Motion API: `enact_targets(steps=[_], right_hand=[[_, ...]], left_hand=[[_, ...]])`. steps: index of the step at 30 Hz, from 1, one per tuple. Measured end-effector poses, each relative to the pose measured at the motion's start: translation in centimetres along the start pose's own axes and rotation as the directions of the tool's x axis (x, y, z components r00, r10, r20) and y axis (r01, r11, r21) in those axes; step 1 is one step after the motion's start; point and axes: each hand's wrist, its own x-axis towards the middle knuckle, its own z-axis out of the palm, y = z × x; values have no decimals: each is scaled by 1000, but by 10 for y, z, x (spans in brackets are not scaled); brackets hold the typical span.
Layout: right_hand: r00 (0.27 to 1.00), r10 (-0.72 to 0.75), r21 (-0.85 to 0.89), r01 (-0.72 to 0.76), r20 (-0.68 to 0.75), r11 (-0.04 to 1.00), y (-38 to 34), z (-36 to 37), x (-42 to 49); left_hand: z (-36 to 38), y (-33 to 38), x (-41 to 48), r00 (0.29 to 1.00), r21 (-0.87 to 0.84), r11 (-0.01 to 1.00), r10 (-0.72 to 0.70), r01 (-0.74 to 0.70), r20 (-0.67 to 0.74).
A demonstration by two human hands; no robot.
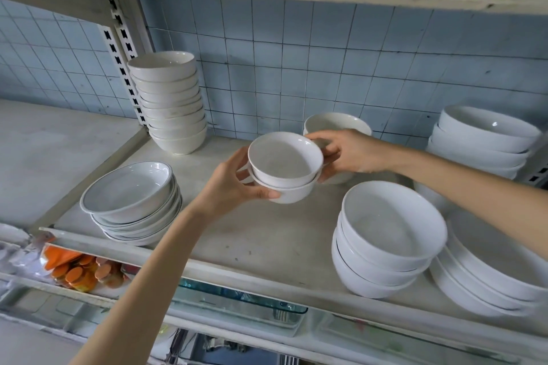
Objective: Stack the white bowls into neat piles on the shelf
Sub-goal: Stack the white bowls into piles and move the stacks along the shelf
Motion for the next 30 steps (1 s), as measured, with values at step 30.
enact_targets(steps=[30], right_hand=[[831,-60,221,217,-554,951,-19,-44,-105]], left_hand=[[72,104,49,971,-16,974,228,-227,77]])
